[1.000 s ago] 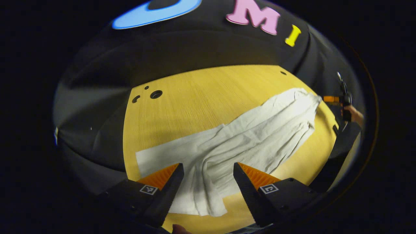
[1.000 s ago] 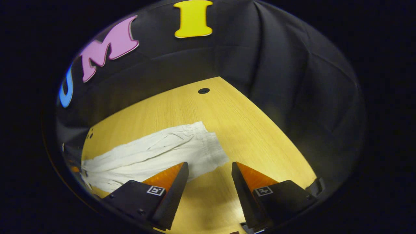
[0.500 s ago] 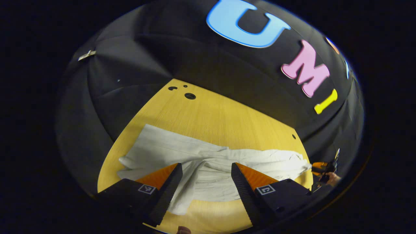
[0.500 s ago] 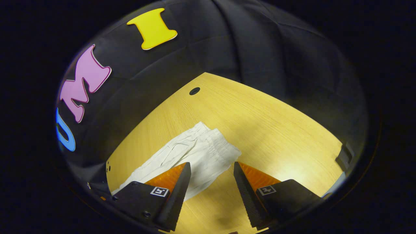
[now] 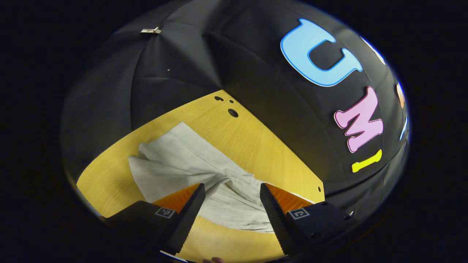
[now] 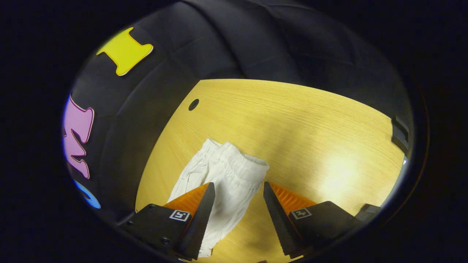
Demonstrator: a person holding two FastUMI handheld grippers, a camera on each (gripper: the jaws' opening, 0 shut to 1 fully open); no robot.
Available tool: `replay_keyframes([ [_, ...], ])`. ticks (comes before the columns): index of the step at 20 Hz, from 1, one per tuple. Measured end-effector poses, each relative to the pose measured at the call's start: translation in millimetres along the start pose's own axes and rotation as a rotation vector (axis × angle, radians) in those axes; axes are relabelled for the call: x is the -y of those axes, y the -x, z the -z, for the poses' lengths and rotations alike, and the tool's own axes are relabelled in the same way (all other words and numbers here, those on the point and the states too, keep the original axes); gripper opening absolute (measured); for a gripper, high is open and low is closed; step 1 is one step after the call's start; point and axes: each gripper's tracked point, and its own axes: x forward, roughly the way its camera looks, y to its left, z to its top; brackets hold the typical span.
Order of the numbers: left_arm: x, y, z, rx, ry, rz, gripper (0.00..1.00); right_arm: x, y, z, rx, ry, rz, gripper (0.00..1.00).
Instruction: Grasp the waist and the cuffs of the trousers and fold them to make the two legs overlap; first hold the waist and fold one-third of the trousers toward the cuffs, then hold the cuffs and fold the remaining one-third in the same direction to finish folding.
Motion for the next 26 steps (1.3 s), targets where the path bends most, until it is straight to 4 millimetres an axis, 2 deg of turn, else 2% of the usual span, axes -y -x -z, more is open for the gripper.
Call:
replay_keyframes([
  [3, -7.6, 1.5, 6.0, -0.003, 0.032, -0.020, 0.96, -2.6, -12.7, -0.1, -0.005, -0.026, 0.027, 0.84],
  [4, -8.2, 2.1, 8.6, -0.007, 0.040, -0.024, 0.92, -1.9, -17.1, 0.5, -0.003, -0.033, 0.038, 0.84],
  [5, -8.5, 0.8, 12.9, -0.011, 0.049, -0.027, 0.96, -1.6, -17.4, 1.3, -0.004, -0.042, 0.047, 0.84],
  [9, -16.1, 3.3, 24.3, -0.025, 0.055, -0.056, 0.96, 6.1, -16.2, -3.2, 0.006, -0.076, 0.094, 0.81],
  [10, -20.1, 3.9, 28.1, -0.029, 0.060, -0.067, 0.92, 5.9, -16.2, -3.5, 0.002, -0.086, 0.110, 0.80],
  [11, -21.8, 5.2, 30.1, -0.031, 0.072, -0.072, 0.96, 7.1, -16.5, -2.6, -0.004, -0.088, 0.132, 0.79],
  [12, -23.6, 7.0, 34.4, -0.033, 0.087, -0.077, 0.96, 10.8, -18.0, -0.6, -0.012, -0.081, 0.162, 0.76],
  [13, -26.9, 7.5, 38.5, -0.039, 0.103, -0.086, 0.96, 11.0, -19.9, 1.4, -0.024, -0.076, 0.170, 0.63],
  [14, -30.1, 5.9, 46.4, -0.049, 0.115, -0.098, 0.96, 10.2, -20.0, 8.8, -0.057, -0.072, 0.158, 0.46],
  [15, -34.8, 4.5, 53.0, -0.060, 0.126, -0.114, 0.96, 10.7, -25.2, 6.7, -0.028, -0.080, 0.157, 0.23],
  [16, -38.5, 1.8, 57.5, -0.074, 0.139, -0.140, 0.92, 9.1, -21.5, 8.3, -0.030, -0.084, 0.156, 0.21],
  [17, -42.8, -1.1, 61.1, -0.086, 0.164, -0.165, 0.96, 9.6, -20.0, 5.0, -0.019, -0.071, 0.154, 0.14],
  [20, -55.8, -8.1, 75.9, -0.137, 0.237, -0.262, 0.96, 10.2, -21.2, 5.5, -0.014, -0.075, 0.148, 0.14],
  [22, -57.4, -19.9, 76.2, -0.145, 0.276, -0.281, 0.97, 9.8, -21.0, 5.9, -0.023, -0.091, 0.140, 0.14],
  [24, -60.5, -31.3, 71.0, -0.144, 0.291, -0.296, 0.96, 9.7, -20.4, 5.7, -0.029, -0.098, 0.127, 0.14],
  [25, -58.2, -38.2, 64.7, -0.125, 0.298, -0.292, 0.92, 9.4, -20.4, 5.3, -0.030, -0.099, 0.122, 0.14],
  [26, -57.5, -44.4, 58.8, -0.109, 0.309, -0.297, 0.96, 9.8, -20.1, 5.4, -0.032, -0.100, 0.118, 0.14],
])
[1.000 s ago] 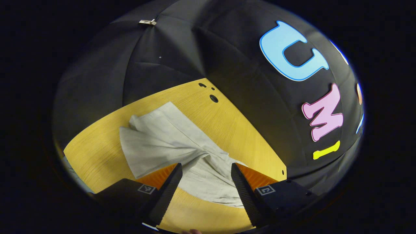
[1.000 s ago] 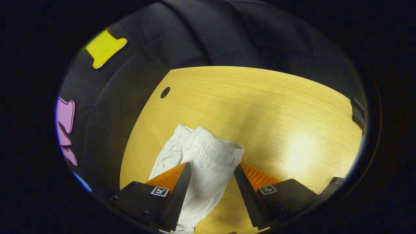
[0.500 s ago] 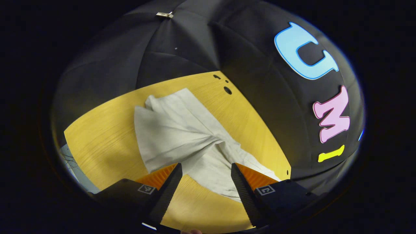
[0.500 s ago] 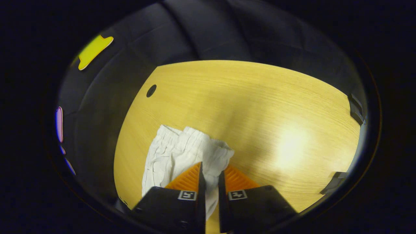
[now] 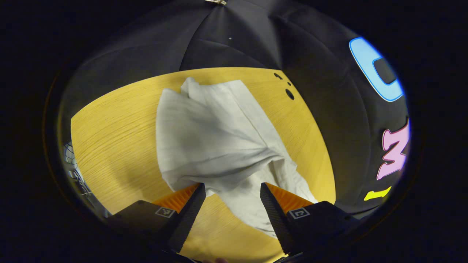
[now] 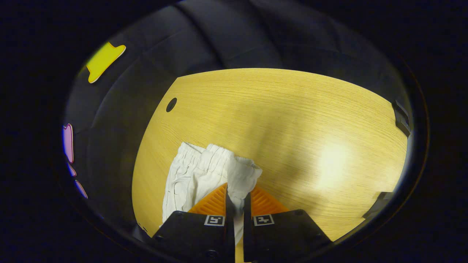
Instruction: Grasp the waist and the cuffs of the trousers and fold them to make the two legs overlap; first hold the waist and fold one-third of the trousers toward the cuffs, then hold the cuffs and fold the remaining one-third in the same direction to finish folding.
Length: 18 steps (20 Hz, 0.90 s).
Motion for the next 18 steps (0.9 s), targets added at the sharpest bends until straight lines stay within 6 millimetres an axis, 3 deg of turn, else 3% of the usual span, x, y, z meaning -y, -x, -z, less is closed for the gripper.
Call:
replay_keyframes([
  [1, 3.2, -4.8, -5.3, 0.004, 0.017, -0.007, 0.92, -0.3, -0.2, -0.4, -0.002, -0.001, -0.002, 0.14],
  [3, 5.4, -11.8, -14.9, 0.002, 0.025, -0.036, 0.96, -0.1, -0.3, -0.5, -0.003, -0.012, -0.007, 0.14],
  [4, 8.3, -17.4, -16.1, -0.001, 0.007, -0.044, 0.93, -0.4, -0.1, -1.2, -0.002, -0.024, -0.014, 0.14],
  [5, -0.6, -25.5, -12.8, -0.025, -0.019, -0.105, 0.92, -0.6, 0.0, -1.3, 0.002, -0.037, -0.023, 0.14],
  [6, -0.9, -22.9, -16.2, -0.034, -0.018, -0.127, 0.68, -1.1, -0.4, -1.4, 0.004, -0.046, -0.033, 0.14],
  [8, 8.3, -36.8, -15.6, -0.003, 0.034, -0.087, 0.19, -0.6, 0.2, -1.6, 0.007, -0.057, -0.056, 0.13],
  [10, 9.8, -36.8, -14.9, 0.013, 0.076, -0.052, 0.11, 0.9, 4.1, -2.8, 0.009, -0.056, -0.078, 0.14],
  [18, 11.0, -33.9, -16.2, -0.020, 0.044, -0.011, 0.08, 4.5, 39.9, -25.9, 0.084, -0.065, -0.131, 0.13],
])
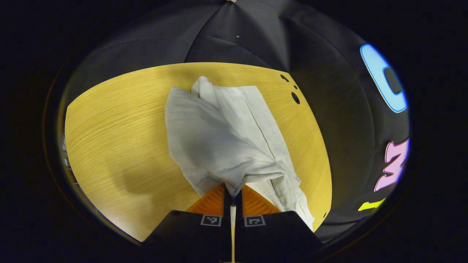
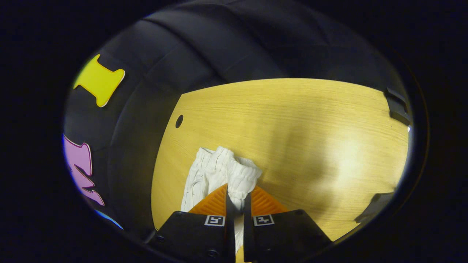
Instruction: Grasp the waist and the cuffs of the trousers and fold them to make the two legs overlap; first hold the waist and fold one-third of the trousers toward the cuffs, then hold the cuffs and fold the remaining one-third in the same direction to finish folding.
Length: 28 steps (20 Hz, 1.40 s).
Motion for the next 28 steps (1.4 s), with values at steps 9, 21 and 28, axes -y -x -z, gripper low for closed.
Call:
replay_keyframes([
  [9, 1.7, 2.3, -0.6, -0.049, -0.108, 0.024, 0.08, -23.4, 76.8, -37.1, 0.160, 0.163, -0.169, 0.13],
  [21, 1.2, 2.5, -1.2, -0.071, -0.126, 0.038, 0.06, -151.3, 142.2, 54.5, 0.194, 0.569, -0.424, 0.13],
  [28, 1.2, 3.8, -1.7, -0.073, -0.112, 0.052, 0.08, -203.9, 155.6, 166.9, 0.083, 0.776, -0.540, 0.13],
])
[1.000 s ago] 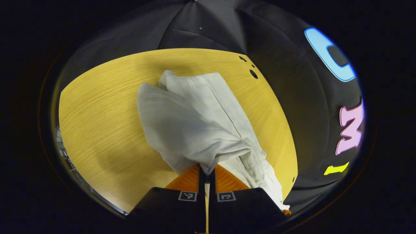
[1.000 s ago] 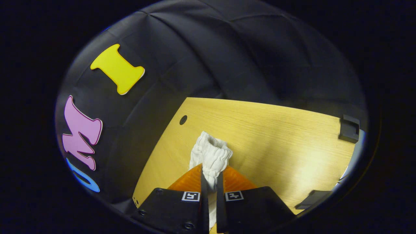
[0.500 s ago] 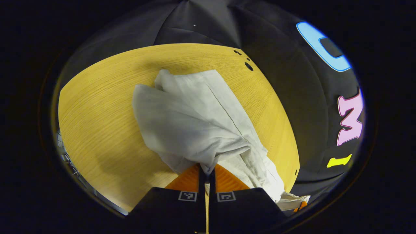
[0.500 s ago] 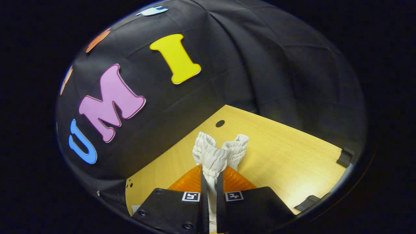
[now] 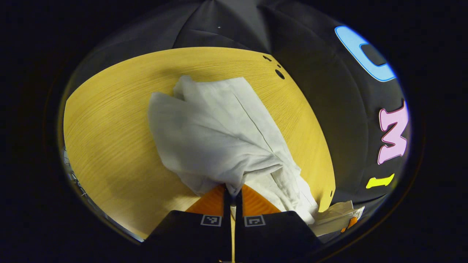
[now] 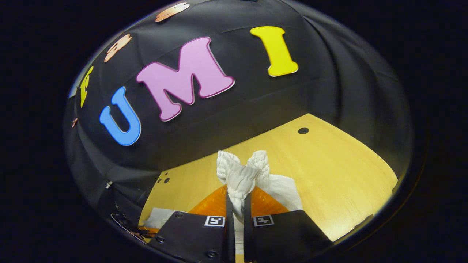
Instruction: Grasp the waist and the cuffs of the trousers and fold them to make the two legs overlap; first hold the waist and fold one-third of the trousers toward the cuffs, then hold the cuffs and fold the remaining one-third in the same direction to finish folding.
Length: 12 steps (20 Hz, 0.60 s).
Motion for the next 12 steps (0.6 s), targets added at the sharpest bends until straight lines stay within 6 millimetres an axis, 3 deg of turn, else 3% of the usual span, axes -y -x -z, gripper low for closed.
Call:
replay_keyframes([
  [3, 0.0, 0.7, -0.8, -0.003, -0.001, 0.005, 0.08, -34.2, -6.9, 31.9, -0.053, 0.072, -0.044, 0.13],
  [8, -0.3, -0.7, 1.8, -0.020, -0.006, 0.019, 0.08, -67.2, -20.3, 86.9, -0.150, 0.197, -0.089, 0.13],
  [12, -0.4, -0.3, 1.5, -0.017, -0.003, 0.018, 0.08, -90.2, -19.7, 137.2, -0.246, 0.290, -0.136, 0.13],
])
